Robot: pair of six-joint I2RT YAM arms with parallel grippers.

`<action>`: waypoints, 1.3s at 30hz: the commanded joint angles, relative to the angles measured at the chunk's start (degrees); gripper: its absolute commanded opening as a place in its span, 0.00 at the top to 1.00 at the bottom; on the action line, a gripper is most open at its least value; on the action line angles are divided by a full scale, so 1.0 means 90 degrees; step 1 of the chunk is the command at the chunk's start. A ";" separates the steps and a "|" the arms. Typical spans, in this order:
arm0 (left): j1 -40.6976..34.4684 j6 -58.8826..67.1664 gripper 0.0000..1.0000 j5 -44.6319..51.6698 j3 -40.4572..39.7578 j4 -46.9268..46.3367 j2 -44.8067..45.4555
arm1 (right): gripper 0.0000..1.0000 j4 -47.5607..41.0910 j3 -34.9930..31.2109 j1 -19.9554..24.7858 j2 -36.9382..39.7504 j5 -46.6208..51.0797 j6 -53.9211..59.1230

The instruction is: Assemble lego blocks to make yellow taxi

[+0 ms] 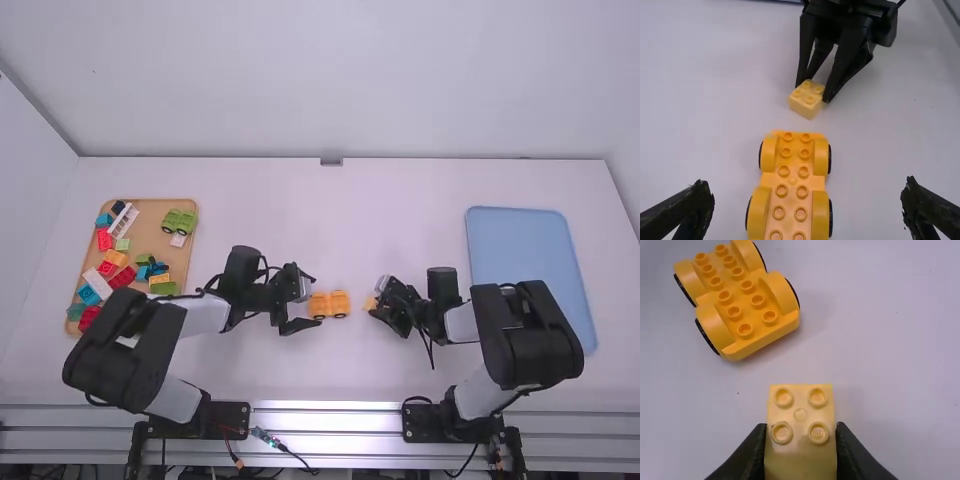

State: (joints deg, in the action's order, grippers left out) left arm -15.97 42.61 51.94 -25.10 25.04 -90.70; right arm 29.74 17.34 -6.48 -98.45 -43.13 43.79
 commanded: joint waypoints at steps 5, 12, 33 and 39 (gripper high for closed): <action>0.0012 0.0143 0.01 0.0131 0.0124 0.0454 -0.0629 | 0.77 -0.0192 0.0340 0.0012 0.0119 -0.0066 -0.0223; -0.0070 -0.0165 0.01 0.0131 -0.0090 0.1632 -0.1683 | 0.78 -0.1219 0.0525 0.0015 0.0750 -0.0580 0.0367; -0.0316 0.0087 0.42 0.0299 -0.0891 0.1732 -0.3092 | 0.76 -0.1858 0.0578 0.0005 0.1379 -0.1069 0.0835; -0.0335 0.0498 0.59 0.0296 -0.0634 0.1940 -0.3089 | 0.74 -0.1923 0.0724 -0.0347 0.1367 -0.0940 0.0826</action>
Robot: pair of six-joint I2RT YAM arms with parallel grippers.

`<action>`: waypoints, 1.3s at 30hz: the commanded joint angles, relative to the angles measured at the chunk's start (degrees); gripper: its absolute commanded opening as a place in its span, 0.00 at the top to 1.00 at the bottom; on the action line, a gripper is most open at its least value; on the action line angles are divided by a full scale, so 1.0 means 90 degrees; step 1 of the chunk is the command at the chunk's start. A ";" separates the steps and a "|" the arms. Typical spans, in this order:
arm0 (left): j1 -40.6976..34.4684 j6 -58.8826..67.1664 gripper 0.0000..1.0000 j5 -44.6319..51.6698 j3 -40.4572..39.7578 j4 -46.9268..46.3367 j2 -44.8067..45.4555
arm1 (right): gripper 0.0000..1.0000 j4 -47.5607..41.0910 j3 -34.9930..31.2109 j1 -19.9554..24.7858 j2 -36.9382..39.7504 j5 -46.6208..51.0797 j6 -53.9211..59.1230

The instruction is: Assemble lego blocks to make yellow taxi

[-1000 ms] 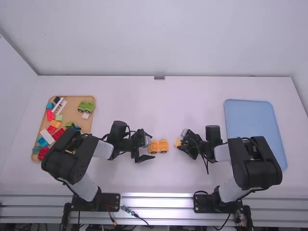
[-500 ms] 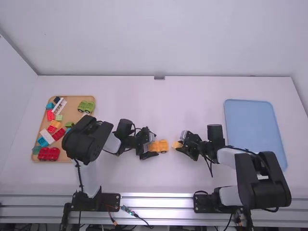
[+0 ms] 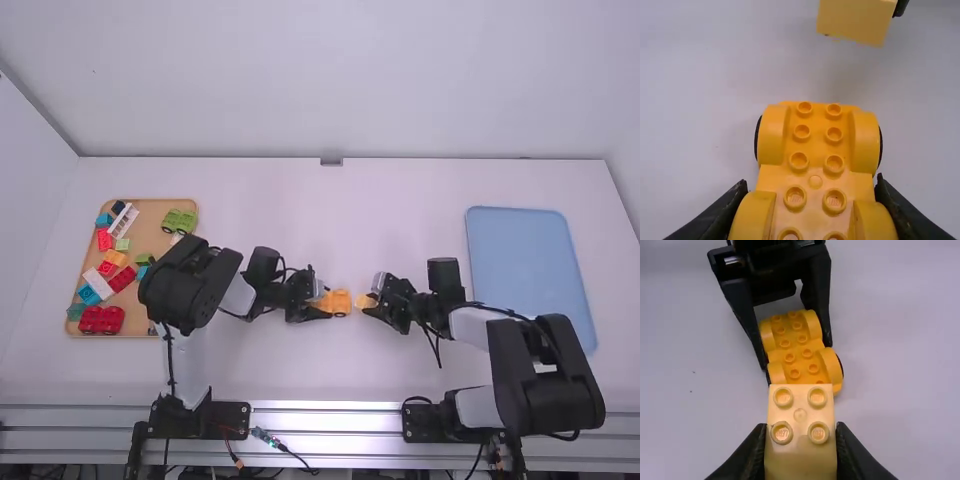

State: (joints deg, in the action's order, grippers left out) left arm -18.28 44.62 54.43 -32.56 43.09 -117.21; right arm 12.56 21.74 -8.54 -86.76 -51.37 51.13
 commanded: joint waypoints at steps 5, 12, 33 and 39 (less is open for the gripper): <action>-0.0075 0.0240 0.67 -0.0002 0.0376 0.0197 -0.0143 | 0.76 -0.0347 0.0614 -0.0588 -0.0053 0.0338 0.0044; -0.0012 0.0107 0.80 -0.0010 0.0415 0.0245 -0.0143 | 0.75 -0.0556 0.1025 -0.0855 -0.0580 0.0381 0.0214; -0.0017 0.0024 0.85 -0.0151 0.0044 -0.0624 -0.0143 | 0.89 -0.0379 0.1180 -0.1341 -0.1195 0.0712 0.0617; -0.0017 0.0019 0.84 -0.0143 0.0282 -0.0112 -0.0143 | 0.86 -0.0466 0.1151 -0.1409 -0.1195 0.0782 0.0491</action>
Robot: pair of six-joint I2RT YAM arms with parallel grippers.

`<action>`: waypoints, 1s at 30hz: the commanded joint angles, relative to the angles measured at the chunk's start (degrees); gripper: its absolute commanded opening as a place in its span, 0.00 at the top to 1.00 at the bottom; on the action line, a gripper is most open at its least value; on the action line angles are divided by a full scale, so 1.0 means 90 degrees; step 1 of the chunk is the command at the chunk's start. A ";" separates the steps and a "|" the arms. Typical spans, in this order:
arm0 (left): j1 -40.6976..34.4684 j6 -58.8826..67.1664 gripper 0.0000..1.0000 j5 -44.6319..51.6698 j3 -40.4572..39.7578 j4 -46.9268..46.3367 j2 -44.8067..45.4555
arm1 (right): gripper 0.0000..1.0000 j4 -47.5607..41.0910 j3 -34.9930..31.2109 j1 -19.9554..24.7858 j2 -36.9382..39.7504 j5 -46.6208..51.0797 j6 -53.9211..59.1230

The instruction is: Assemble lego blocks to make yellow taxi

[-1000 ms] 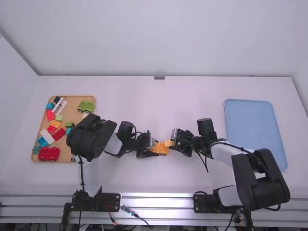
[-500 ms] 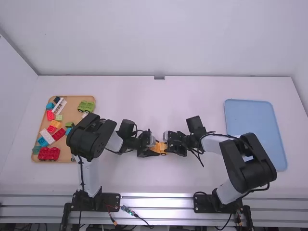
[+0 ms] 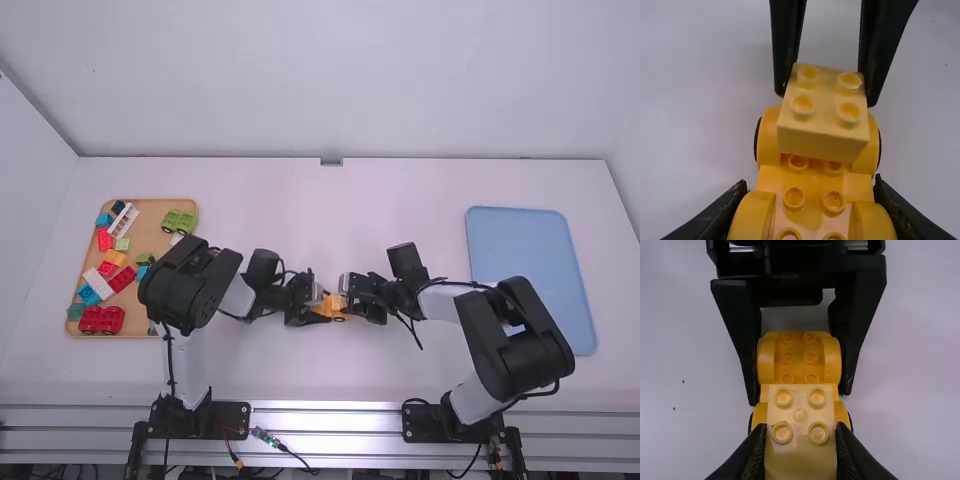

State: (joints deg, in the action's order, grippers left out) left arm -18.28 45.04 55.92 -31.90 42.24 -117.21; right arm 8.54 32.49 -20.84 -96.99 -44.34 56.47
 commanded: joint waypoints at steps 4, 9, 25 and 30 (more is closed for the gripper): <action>-0.0017 -0.0029 0.84 -0.0316 0.0335 0.0226 -0.0143 | 0.86 -0.0029 -0.0044 -0.0160 -0.0058 0.0083 -0.0107; -0.0017 -0.0032 0.84 -0.0311 0.0442 0.0442 -0.0143 | 0.85 -0.0097 -0.0041 -0.0282 -0.0058 0.0102 -0.0126; -0.0017 -0.0216 0.82 -0.0335 0.0342 0.0389 -0.0143 | 0.32 0.0070 0.0029 -0.0146 -0.0041 -0.0364 -0.0119; -0.0012 -0.0238 0.82 -0.0335 0.0313 0.0386 -0.0143 | 0.29 -0.0114 0.0209 0.0070 0.0148 -0.0746 -0.0126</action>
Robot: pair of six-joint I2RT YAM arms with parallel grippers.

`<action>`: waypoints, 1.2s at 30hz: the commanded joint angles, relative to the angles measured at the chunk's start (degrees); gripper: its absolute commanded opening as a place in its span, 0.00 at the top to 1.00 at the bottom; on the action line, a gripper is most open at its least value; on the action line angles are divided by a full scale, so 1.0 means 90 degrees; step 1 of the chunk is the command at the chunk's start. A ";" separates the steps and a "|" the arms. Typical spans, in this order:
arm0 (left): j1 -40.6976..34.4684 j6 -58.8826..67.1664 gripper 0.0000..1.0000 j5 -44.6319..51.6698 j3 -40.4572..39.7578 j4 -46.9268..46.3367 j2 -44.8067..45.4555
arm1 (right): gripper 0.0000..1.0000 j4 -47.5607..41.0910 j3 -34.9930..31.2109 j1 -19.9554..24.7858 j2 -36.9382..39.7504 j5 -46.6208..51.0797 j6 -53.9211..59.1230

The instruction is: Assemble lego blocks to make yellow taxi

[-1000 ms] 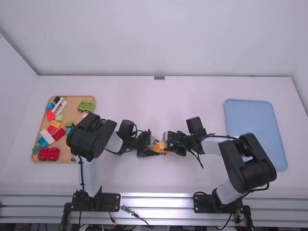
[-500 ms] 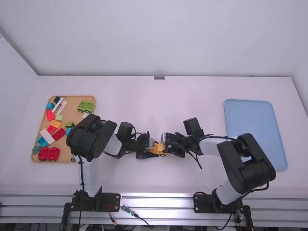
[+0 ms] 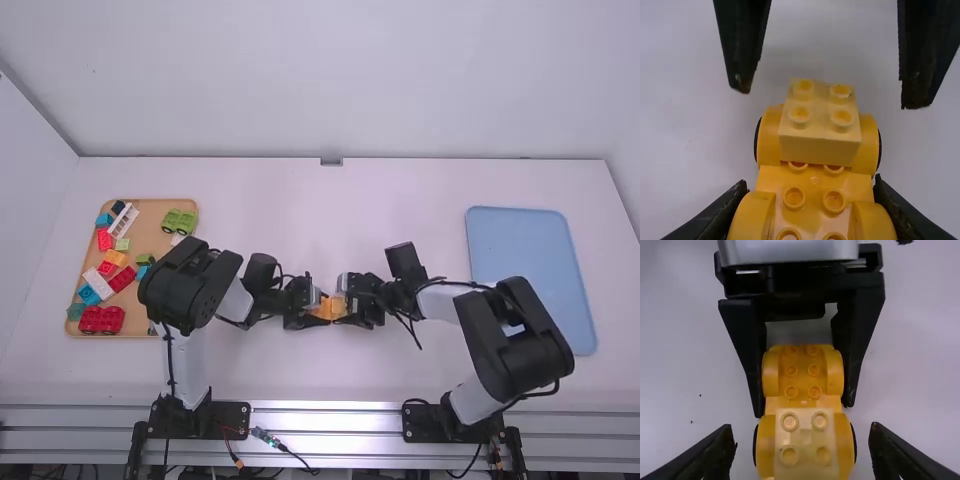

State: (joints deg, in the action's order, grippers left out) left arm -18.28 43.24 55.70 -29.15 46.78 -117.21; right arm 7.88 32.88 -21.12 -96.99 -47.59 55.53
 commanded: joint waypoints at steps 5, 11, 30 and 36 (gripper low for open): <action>-0.0017 -0.0039 0.82 -0.0311 -0.0024 -0.0168 -0.0143 | 0.72 -0.0306 0.0262 0.0406 0.0420 -0.0882 0.0002; -0.0017 -0.0039 0.82 -0.0308 -0.0022 -0.0165 -0.0143 | 1.00 -0.0287 0.0114 0.0508 0.0408 -0.0950 0.0002; -0.0012 -0.0039 0.83 -0.0311 -0.0022 -0.0158 -0.0143 | 1.00 -0.0112 0.0304 0.0153 -0.0845 -0.0661 -0.0022; -0.0010 -0.0041 0.83 -0.0306 -0.0022 -0.0143 -0.0143 | 1.00 -0.0070 0.0304 -0.0090 -0.0845 -0.0415 -0.0087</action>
State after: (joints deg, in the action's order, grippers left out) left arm -18.28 43.16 55.64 -29.52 46.37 -117.21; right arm 8.03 35.86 -20.53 -103.00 -55.02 55.40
